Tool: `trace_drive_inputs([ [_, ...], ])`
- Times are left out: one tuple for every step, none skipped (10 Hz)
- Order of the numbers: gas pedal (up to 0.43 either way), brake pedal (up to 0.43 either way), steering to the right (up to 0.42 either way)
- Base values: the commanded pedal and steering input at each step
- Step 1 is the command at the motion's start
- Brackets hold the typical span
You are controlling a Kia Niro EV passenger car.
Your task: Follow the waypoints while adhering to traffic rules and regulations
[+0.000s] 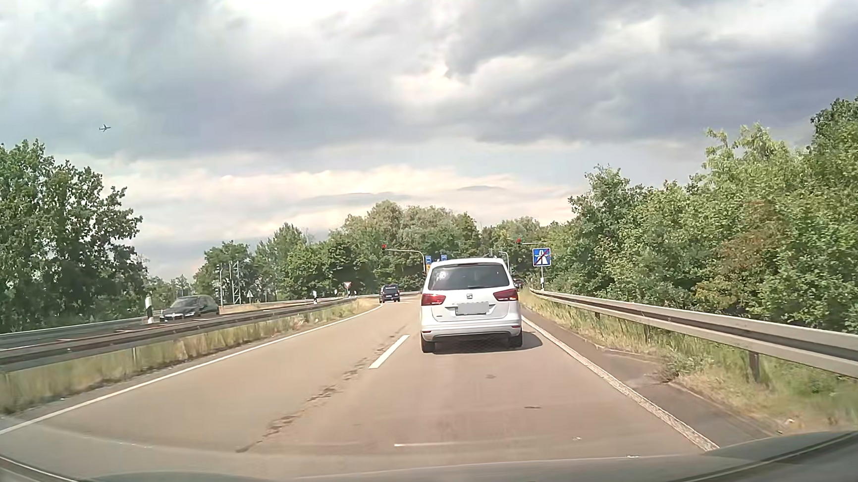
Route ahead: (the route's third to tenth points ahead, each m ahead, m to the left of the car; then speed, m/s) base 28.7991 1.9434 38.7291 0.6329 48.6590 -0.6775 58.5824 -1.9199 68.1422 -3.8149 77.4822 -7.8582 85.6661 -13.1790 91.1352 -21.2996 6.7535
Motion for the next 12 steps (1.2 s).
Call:
trace_drive_inputs([
  [0.000,0.073,0.001],
  [0.000,0.098,0.001],
  [0.000,0.122,0.001],
  [0.000,0.177,0.001],
  [0.000,0.195,0.001],
  [0.000,0.201,0.001],
  [0.000,0.201,0.001],
  [0.000,0.201,0.001],
  [0.000,0.201,0.001],
  [0.000,0.201,0.001],
  [0.000,0.201,0.001],
  [0.000,0.207,0.001],
])
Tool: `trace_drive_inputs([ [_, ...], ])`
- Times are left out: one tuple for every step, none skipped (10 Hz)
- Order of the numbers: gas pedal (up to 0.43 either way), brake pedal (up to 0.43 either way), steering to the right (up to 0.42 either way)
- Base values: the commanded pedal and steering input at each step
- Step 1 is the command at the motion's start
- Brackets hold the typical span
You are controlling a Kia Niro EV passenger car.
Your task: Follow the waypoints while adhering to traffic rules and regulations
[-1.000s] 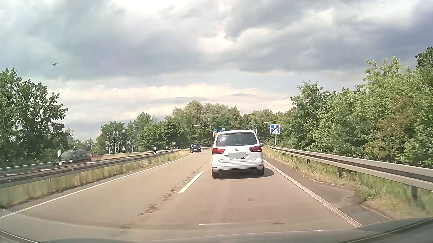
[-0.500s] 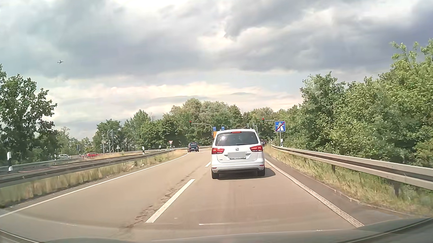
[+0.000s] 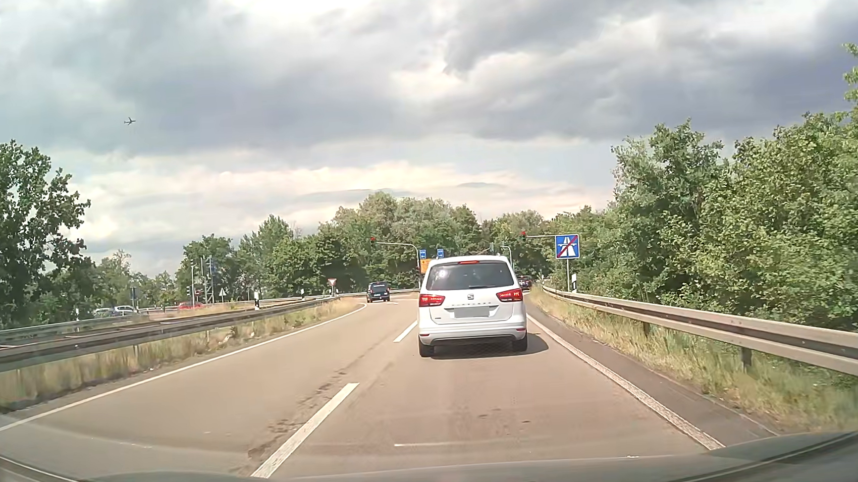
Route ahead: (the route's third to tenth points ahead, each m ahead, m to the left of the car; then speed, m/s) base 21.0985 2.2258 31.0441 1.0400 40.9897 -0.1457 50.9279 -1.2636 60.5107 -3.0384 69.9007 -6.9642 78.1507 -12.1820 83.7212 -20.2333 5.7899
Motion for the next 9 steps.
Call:
trace_drive_inputs([
  [0.000,0.201,0.001],
  [0.000,0.201,0.001],
  [0.000,0.201,0.001],
  [0.000,0.201,0.001],
  [0.000,0.195,0.001],
  [0.000,0.195,0.001],
  [0.000,0.195,0.001],
  [0.000,0.195,0.001],
  [0.000,0.195,0.001],
])
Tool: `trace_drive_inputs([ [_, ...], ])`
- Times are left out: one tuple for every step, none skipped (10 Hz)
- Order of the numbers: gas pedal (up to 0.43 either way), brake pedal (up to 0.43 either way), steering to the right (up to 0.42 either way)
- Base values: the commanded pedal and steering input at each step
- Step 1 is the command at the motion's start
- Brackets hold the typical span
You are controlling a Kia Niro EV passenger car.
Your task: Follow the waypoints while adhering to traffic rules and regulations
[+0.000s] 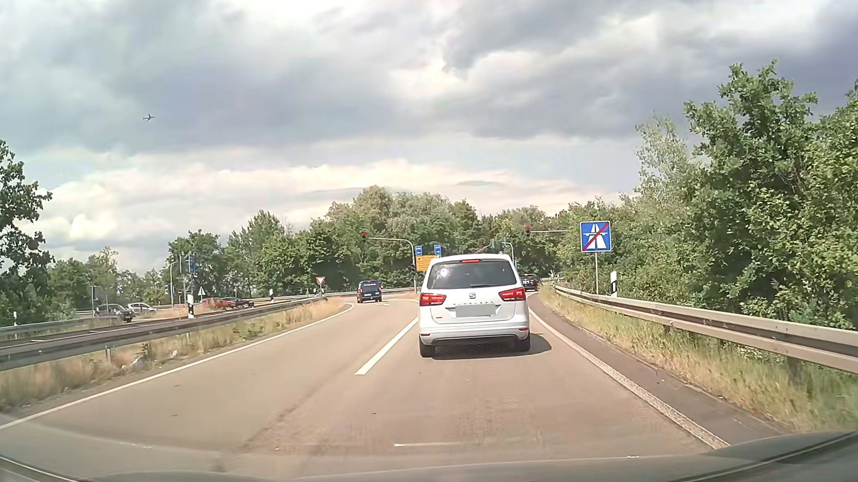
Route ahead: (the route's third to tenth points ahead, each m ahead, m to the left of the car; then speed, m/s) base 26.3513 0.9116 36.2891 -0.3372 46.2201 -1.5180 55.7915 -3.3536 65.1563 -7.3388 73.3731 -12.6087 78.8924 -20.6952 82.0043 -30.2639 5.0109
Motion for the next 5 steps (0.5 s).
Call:
trace_drive_inputs([
  [0.000,0.189,0.001],
  [0.000,0.189,0.001],
  [0.000,0.183,0.001],
  [0.000,0.189,0.001],
  [0.000,0.183,0.001],
])
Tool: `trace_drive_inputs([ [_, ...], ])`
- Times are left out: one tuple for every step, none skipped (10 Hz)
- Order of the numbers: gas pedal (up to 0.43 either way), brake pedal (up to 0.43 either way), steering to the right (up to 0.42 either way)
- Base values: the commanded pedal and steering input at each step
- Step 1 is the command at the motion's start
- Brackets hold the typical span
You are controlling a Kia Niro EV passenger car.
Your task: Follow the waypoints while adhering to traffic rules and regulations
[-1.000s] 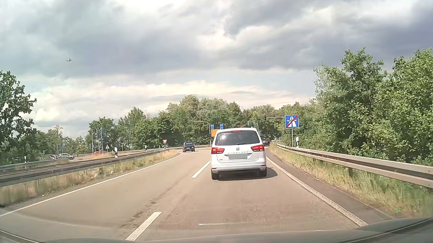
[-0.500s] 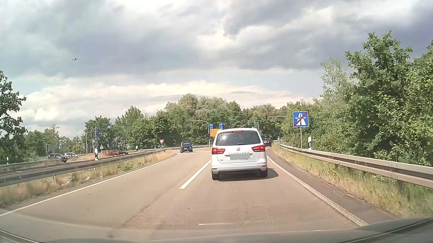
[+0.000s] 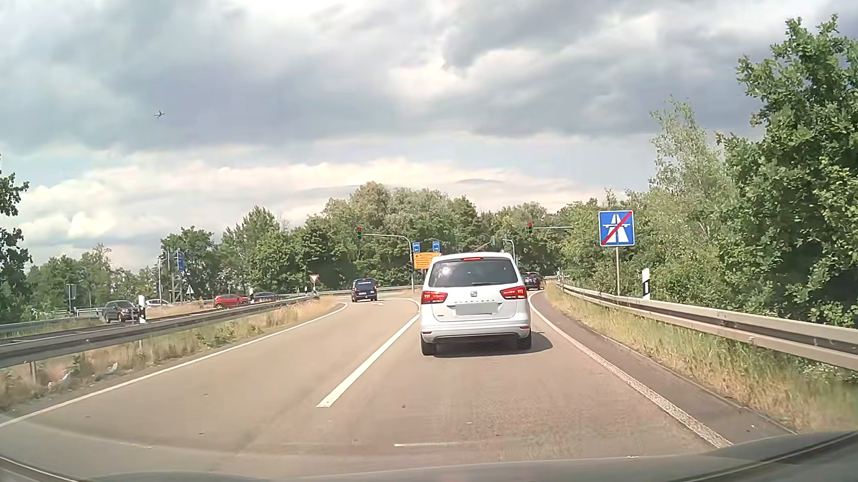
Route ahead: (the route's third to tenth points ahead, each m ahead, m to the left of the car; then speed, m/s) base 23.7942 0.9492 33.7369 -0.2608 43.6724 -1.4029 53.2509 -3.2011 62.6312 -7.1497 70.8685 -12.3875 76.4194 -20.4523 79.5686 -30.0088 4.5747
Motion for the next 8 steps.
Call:
trace_drive_inputs([
  [0.000,0.183,0.001],
  [0.000,0.177,0.001],
  [0.000,0.159,0.001],
  [0.000,0.152,0.001],
  [0.000,0.146,0.001],
  [0.000,0.134,0.001],
  [0.000,0.104,0.001],
  [0.000,0.073,0.001],
])
